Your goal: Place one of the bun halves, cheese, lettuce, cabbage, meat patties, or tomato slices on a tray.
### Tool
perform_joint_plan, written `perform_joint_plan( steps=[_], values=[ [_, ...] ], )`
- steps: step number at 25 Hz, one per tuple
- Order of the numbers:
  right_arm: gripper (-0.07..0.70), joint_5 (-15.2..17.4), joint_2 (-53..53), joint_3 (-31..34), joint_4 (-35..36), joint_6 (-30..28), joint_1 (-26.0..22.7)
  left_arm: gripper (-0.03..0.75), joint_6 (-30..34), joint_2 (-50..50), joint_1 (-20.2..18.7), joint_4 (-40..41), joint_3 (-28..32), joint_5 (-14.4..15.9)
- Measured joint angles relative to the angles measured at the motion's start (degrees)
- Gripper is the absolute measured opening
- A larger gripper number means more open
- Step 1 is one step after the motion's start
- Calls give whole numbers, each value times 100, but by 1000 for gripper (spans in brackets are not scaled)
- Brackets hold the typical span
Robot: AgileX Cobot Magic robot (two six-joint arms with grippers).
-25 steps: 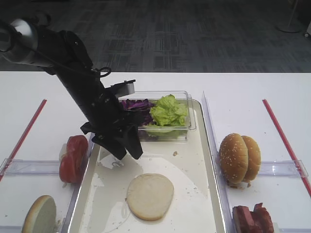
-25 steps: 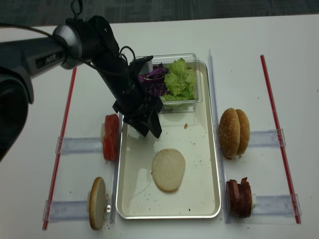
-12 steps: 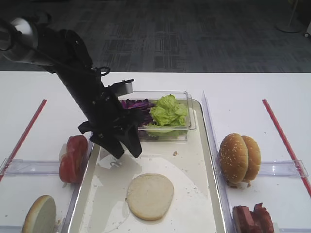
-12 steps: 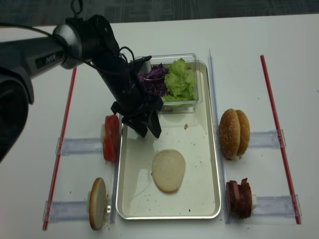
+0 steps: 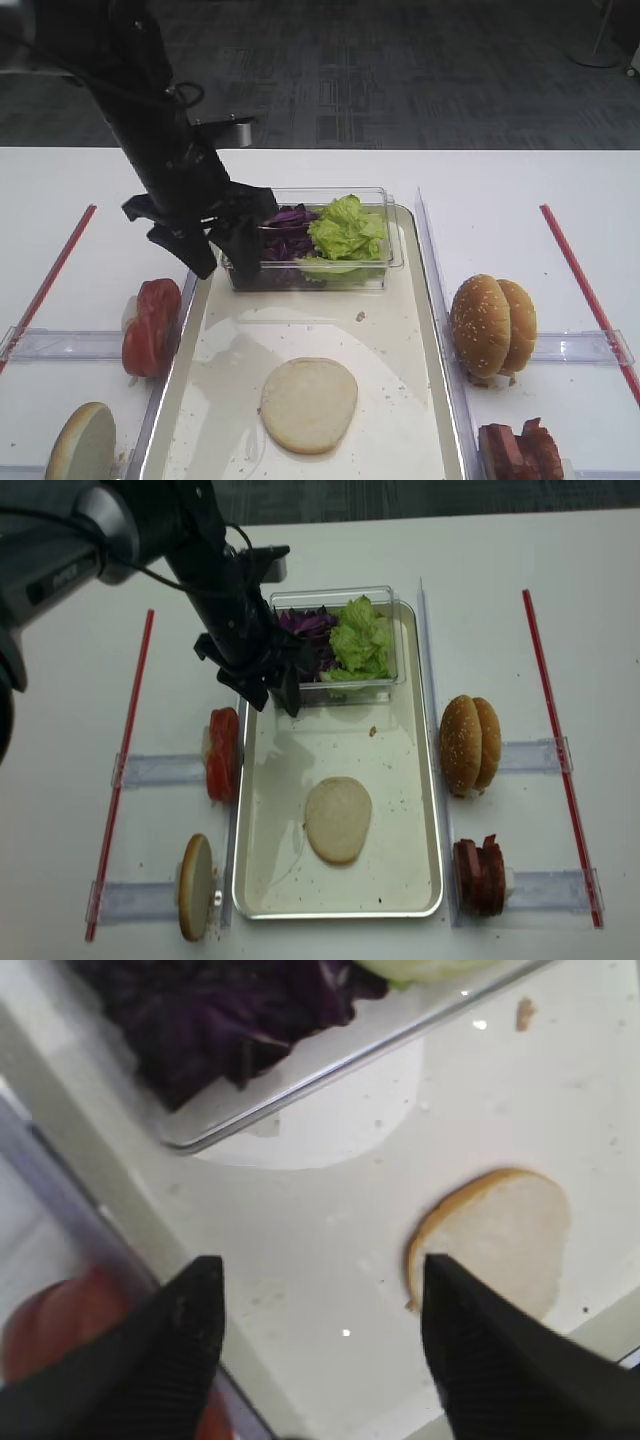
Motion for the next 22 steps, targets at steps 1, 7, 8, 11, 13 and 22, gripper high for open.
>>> perform_joint_plan(
  steps=[1,7,8,11,13,22],
  values=[
    [571,0,0,0,0,0,0,403,-113,-75,0,176,0,14],
    [571,0,0,0,0,0,0,447,-642,-573,0,1208,0,56],
    [571,0,0,0,0,0,0,456,-760,-632,0,1410,0,56],
    [571,0,0,0,0,0,0,480,-1114,-804,0,1935,0,69],
    [571,0,0,0,0,0,0,486,-1248,-892,13,2136,0,79],
    [571,0,0,0,0,0,0,492,-1446,-937,507,2205,0,92]
  ],
)
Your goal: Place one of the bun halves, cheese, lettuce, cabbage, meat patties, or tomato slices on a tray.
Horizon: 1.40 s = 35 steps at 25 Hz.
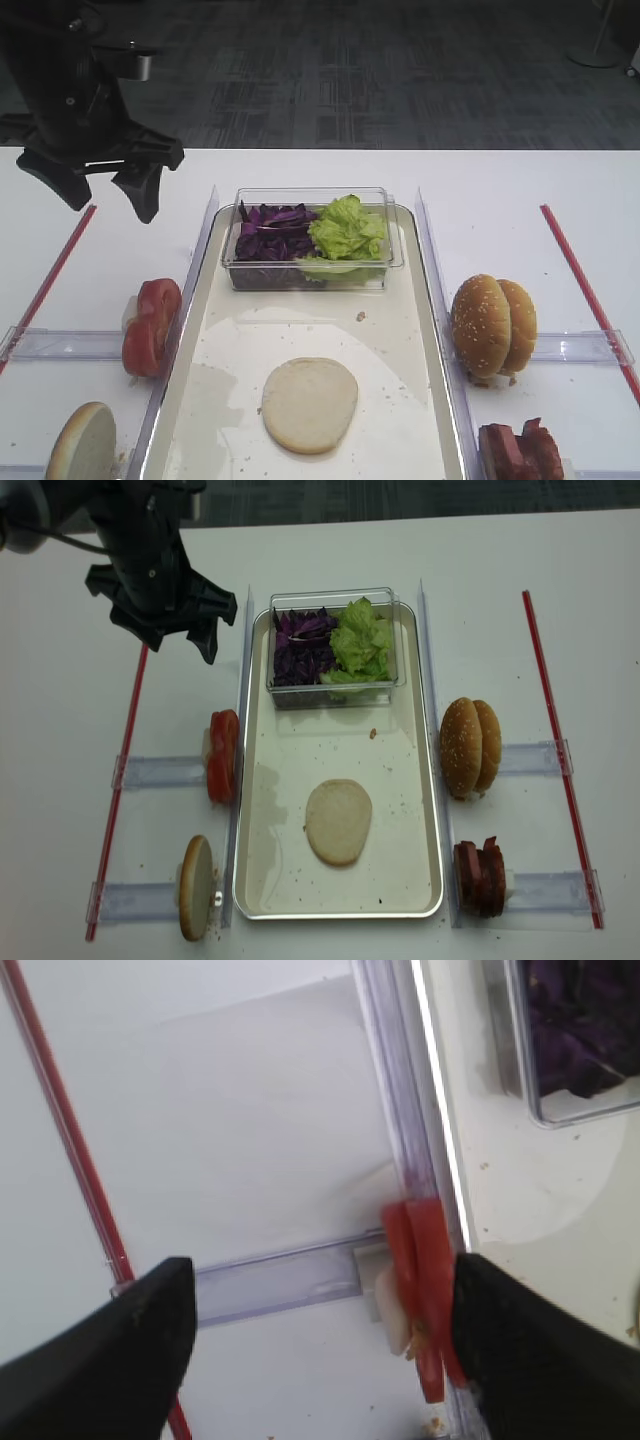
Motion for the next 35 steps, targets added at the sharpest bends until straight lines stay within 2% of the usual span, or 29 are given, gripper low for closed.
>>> perform_joint_plan(
  steps=[13,19,29,35],
  values=[
    [571,0,0,0,0,0,0,494,106,0,1058,55,0,0],
    [571,0,0,0,0,0,0,494,177,0,1367,114,0,9],
    [571,0,0,0,0,0,0,493,305,0,1425,48,0,22],
    [571,0,0,0,0,0,0,493,591,0,1425,-235,0,22]
  ],
)
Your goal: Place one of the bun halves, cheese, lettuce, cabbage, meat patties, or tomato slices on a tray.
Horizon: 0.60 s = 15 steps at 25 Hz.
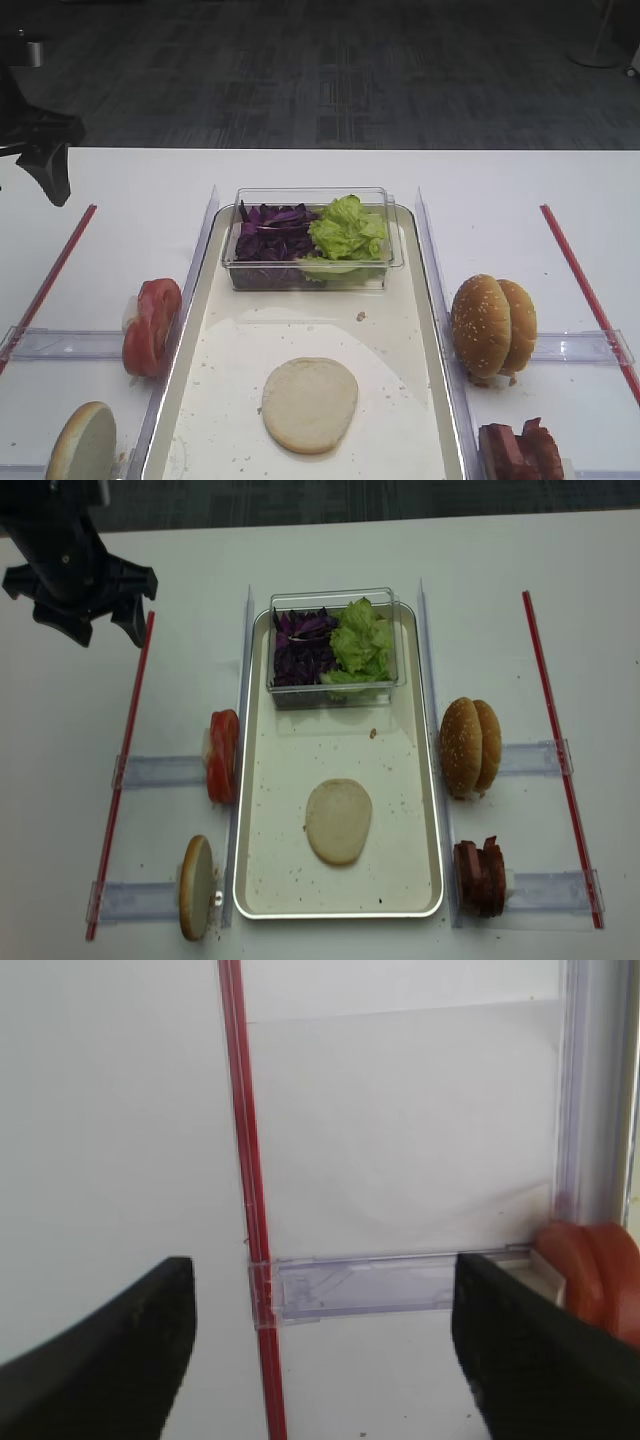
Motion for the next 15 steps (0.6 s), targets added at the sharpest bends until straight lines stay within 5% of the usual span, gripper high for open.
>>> perform_joint_plan(
  steps=[15],
  values=[
    [571,0,0,0,0,20,0,493,44,-947,0,-65,211,27]
  ],
)
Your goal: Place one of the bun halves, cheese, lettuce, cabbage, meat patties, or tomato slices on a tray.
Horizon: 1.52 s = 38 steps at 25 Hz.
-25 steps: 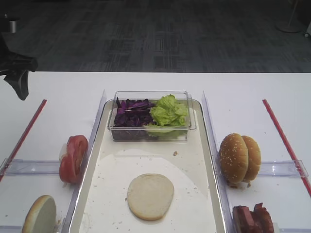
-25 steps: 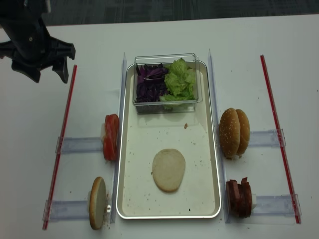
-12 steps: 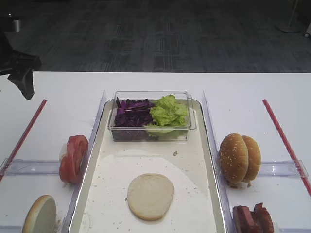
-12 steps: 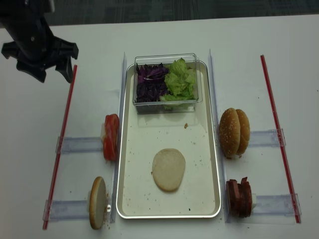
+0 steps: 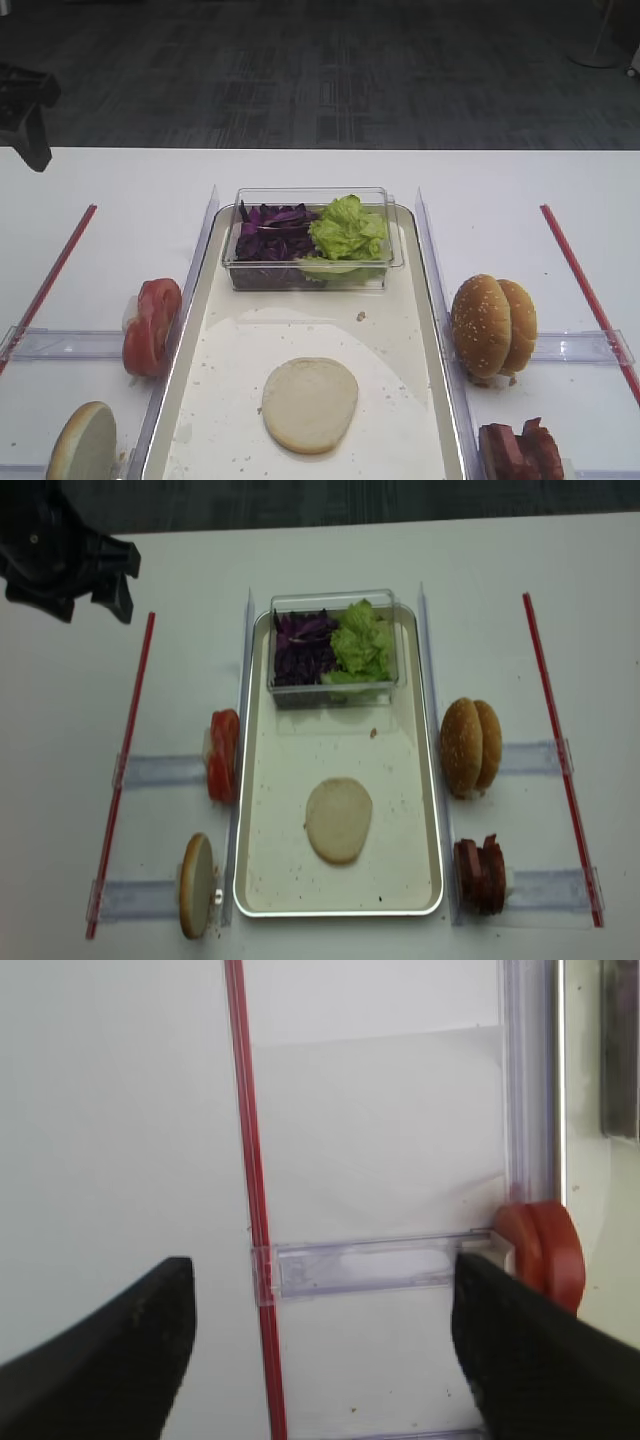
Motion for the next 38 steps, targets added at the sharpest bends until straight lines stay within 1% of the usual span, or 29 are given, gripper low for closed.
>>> perform_joint_plan(
  steps=[9,18,27,32,38],
  values=[
    [571,0,0,0,0,0,0,493,9,-1246,0,0,784,32],
    [571,0,0,0,0,0,0,494,44,-2823,0,0,1769,86],
    [571,0,0,0,0,0,0,493,77,-4476,0,-36,2554,150],
    [571,0,0,0,0,0,0,493,142,-5335,0,-200,3200,162],
    [571,0,0,0,0,0,0,493,160,-6305,0,-207,3989,185]
  ],
)
